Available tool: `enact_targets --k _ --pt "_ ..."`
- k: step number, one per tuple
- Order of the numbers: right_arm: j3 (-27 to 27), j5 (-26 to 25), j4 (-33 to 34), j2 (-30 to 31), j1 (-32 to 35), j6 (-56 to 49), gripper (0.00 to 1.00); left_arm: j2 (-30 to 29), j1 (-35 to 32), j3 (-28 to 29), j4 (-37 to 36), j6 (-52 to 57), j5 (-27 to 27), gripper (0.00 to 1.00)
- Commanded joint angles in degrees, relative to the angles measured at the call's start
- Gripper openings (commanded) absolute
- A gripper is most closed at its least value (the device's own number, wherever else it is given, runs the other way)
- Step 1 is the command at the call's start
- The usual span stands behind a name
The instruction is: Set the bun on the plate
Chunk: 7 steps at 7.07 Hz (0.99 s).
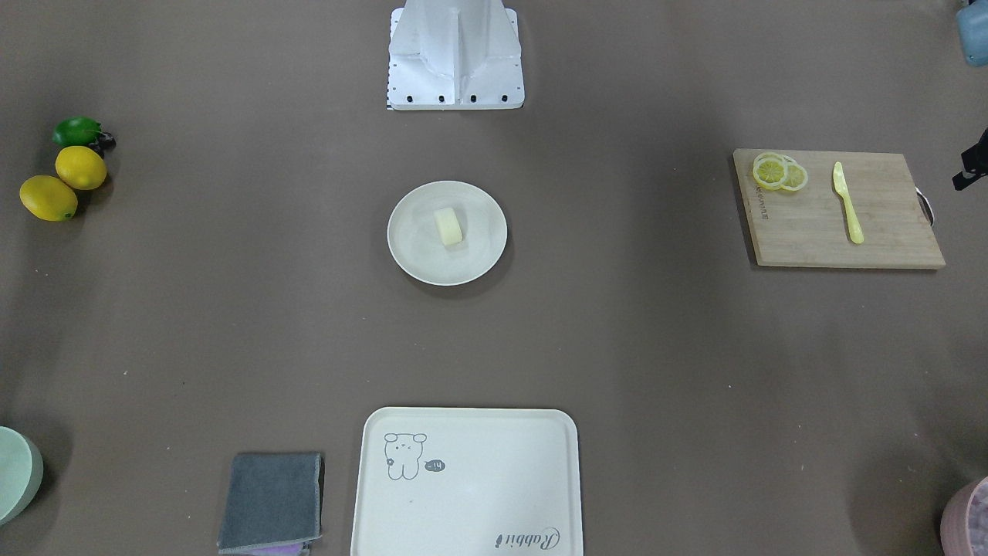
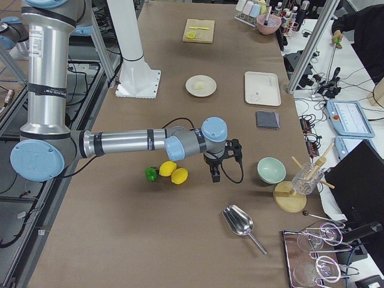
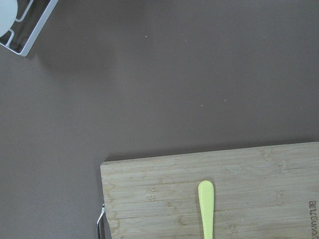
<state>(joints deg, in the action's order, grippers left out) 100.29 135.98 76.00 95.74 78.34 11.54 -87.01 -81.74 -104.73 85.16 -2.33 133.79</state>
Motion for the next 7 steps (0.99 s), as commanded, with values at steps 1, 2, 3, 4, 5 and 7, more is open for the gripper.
enact_targets --k 1,2,3,4,5,7 --pt "0.1 0.2 0.0 0.1 0.1 0.1 1.0 -0.2 0.0 0.1 0.1 0.0 -0.1 0.97" --pt "0.1 0.2 0.0 0.2 0.1 0.1 1.0 -0.4 0.1 0.1 0.0 0.0 -0.2 0.98" --pt "0.1 0.2 0.0 0.1 0.1 0.1 1.0 -0.4 0.1 0.3 0.1 0.0 -0.1 0.97" --pt "0.1 0.3 0.0 0.0 0.1 0.1 1.0 -0.4 0.1 0.3 0.1 0.0 -0.2 0.98" --pt "0.0 0.3 0.1 -0.2 0.1 0.1 1.0 -0.4 0.1 0.5 0.0 0.0 -0.2 0.97" --pt "-0.4 0.3 0.1 -0.4 0.1 0.1 1.0 -0.4 0.1 0.6 0.1 0.0 -0.2 0.98"
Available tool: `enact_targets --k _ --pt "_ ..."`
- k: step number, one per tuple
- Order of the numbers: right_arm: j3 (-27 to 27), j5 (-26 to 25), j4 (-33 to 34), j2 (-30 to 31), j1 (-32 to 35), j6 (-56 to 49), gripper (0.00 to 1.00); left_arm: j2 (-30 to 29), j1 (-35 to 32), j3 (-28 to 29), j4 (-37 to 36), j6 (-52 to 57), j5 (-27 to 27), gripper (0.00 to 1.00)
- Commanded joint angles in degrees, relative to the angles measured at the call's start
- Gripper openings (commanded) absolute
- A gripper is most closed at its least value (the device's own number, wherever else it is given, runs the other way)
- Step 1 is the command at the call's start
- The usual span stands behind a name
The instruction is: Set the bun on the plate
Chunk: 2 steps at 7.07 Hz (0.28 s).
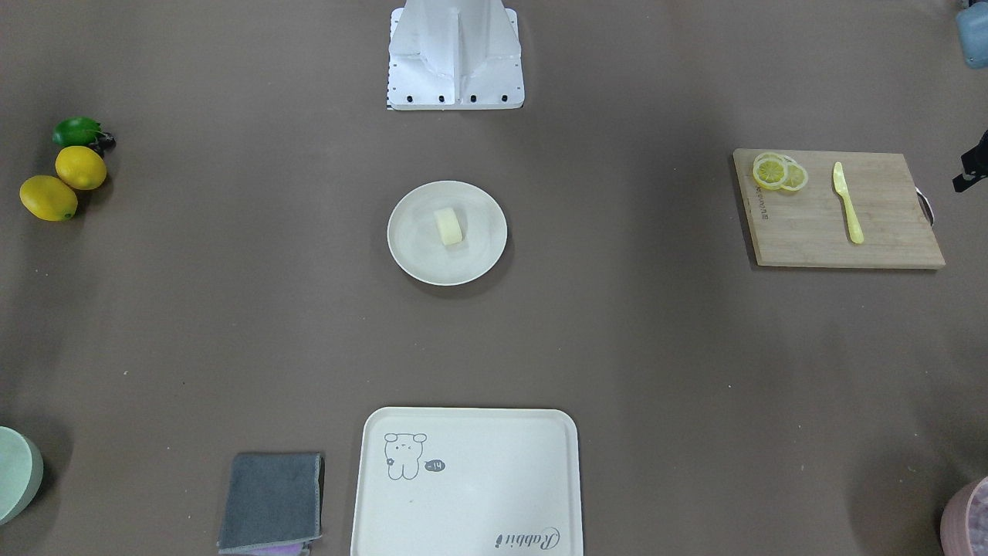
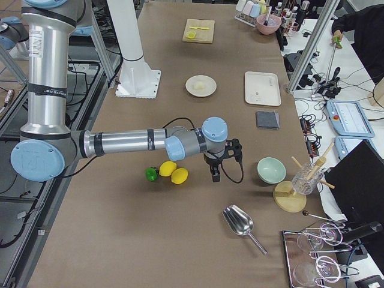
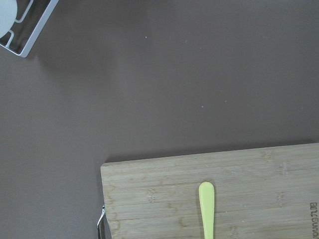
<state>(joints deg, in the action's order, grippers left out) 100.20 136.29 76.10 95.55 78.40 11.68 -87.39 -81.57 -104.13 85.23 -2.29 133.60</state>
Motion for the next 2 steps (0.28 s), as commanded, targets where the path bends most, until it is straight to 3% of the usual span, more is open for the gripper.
enact_targets --k 1,2 --pt "-0.2 -0.1 0.4 -0.3 0.0 0.0 1.0 -0.6 0.2 0.6 0.1 0.0 0.0 0.98" --pt "-0.1 -0.2 0.6 -0.5 0.5 0.1 1.0 -0.6 0.2 1.1 0.6 0.0 0.0 0.98"
